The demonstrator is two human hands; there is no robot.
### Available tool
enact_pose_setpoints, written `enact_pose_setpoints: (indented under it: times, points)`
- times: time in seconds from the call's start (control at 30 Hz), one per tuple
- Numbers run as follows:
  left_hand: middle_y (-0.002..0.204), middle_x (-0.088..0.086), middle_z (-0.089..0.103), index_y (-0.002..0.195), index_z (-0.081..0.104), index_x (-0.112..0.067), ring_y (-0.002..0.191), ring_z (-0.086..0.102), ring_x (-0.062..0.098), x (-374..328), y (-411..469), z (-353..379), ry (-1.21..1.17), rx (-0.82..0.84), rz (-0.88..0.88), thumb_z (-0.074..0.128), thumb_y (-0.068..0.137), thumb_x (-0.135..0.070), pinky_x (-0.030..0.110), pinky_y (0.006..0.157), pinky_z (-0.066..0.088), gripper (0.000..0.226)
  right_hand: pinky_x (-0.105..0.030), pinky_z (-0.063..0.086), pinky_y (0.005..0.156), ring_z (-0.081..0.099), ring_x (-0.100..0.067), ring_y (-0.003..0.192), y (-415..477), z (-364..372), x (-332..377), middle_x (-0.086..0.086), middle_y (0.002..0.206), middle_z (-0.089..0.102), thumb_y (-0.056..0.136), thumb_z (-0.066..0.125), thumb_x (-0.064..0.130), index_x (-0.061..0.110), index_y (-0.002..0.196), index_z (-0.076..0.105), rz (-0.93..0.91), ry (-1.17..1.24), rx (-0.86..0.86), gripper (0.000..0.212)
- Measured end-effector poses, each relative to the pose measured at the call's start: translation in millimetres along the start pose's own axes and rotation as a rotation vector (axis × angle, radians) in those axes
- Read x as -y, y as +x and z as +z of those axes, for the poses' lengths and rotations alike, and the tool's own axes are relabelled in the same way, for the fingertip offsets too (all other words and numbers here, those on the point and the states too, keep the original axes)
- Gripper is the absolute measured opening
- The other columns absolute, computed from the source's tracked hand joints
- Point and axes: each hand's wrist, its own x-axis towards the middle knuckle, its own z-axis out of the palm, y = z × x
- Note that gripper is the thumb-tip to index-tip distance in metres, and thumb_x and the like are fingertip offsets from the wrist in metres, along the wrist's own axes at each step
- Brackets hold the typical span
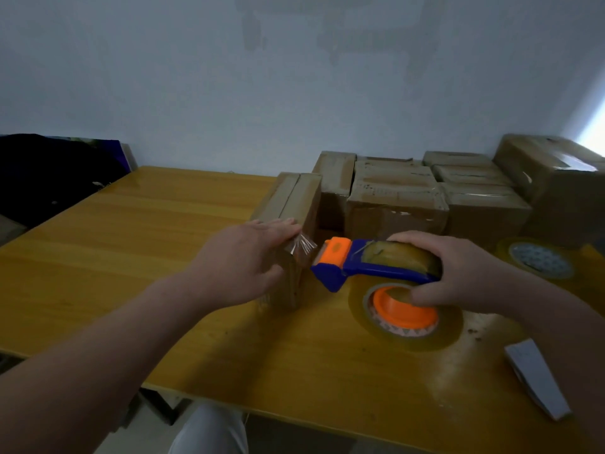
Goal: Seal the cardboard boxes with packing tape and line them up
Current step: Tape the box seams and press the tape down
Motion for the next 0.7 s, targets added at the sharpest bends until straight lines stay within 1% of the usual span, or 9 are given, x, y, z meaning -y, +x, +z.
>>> enact_pose_setpoints:
  times: [0.07,0.13,0.2,0.27,0.37,0.47,0.53,0.6,0.7]
  points:
    - [0.151,-0.015,0.032,0.146,0.032,-0.034,0.138,0.032,0.004,1,0,0,-0.011,-0.002,0.000,0.051,0.083,-0.029,0.019,0.104,0.026,0.066,-0.029,0.059,0.072,0.065,-0.013,0.084,13,2,7,0.004,0.103,0.061,0.075,0.077,0.020,0.044,0.124,0.039,0.009,0.007,0.032,0.066]
    - [0.152,-0.017,0.030,0.147,0.030,-0.035,0.138,0.031,0.003,1,-1,-1,0.002,-0.008,0.007,0.057,0.086,-0.021,0.016,0.102,0.025,0.068,-0.032,0.059,0.075,0.065,-0.014,0.087,24,1,12,0.002,0.104,0.062,0.073,0.077,0.022,0.042,0.126,0.043,0.009,0.035,0.070,0.066]
    - [0.152,-0.018,0.028,0.147,0.029,-0.035,0.138,0.029,0.002,1,0,0,0.013,-0.024,0.014,0.056,0.087,-0.018,0.015,0.101,0.023,0.068,-0.030,0.058,0.075,0.065,-0.013,0.087,33,-3,15,0.003,0.104,0.062,0.064,0.075,0.031,0.042,0.125,0.045,0.013,0.043,0.113,0.069]
    - [0.153,-0.017,0.028,0.147,0.028,-0.035,0.139,0.028,0.002,1,0,1,0.012,-0.043,0.023,0.055,0.088,-0.017,0.015,0.103,0.021,0.067,-0.027,0.057,0.075,0.065,-0.012,0.088,38,-7,16,0.005,0.104,0.062,0.057,0.071,0.035,0.042,0.121,0.049,0.027,0.074,0.156,0.069]
    - [0.152,-0.018,0.028,0.147,0.027,-0.037,0.138,0.029,0.000,3,1,3,0.023,-0.079,0.034,0.053,0.089,-0.015,0.013,0.099,0.018,0.067,-0.027,0.056,0.074,0.069,-0.013,0.087,43,-8,13,0.002,0.102,0.068,0.056,0.072,0.031,0.037,0.116,0.056,0.053,0.205,0.214,0.063]
    - [0.152,-0.020,0.028,0.147,0.027,-0.038,0.137,0.031,0.003,4,1,5,0.020,-0.108,0.037,0.051,0.090,-0.013,0.013,0.097,0.021,0.067,-0.036,0.057,0.077,0.070,-0.023,0.091,45,-5,6,-0.006,0.103,0.071,0.049,0.076,0.029,0.030,0.117,0.060,0.107,0.333,0.263,0.070]
    - [0.151,-0.019,0.029,0.147,0.027,-0.038,0.138,0.032,0.006,3,0,5,0.008,-0.121,0.031,0.051,0.091,-0.013,0.018,0.103,0.027,0.066,-0.036,0.057,0.072,0.070,-0.028,0.091,46,-4,3,-0.010,0.103,0.071,0.050,0.075,0.023,0.024,0.118,0.062,0.138,0.412,0.289,0.070]
    - [0.151,-0.020,0.028,0.146,0.026,-0.040,0.139,0.032,0.008,2,0,4,0.006,-0.124,0.016,0.051,0.092,-0.013,0.025,0.106,0.034,0.065,-0.032,0.055,0.066,0.071,-0.029,0.088,47,-6,3,-0.012,0.101,0.072,0.057,0.070,0.015,0.020,0.119,0.062,0.151,0.468,0.310,0.062]
    - [0.151,-0.023,0.027,0.146,0.024,-0.044,0.139,0.032,0.010,3,0,6,0.022,-0.135,-0.004,0.051,0.093,-0.014,0.030,0.105,0.038,0.066,-0.026,0.054,0.057,0.070,-0.021,0.072,47,-9,6,-0.010,0.086,0.072,0.065,0.066,0.009,0.014,0.117,0.062,0.172,0.511,0.343,0.052]
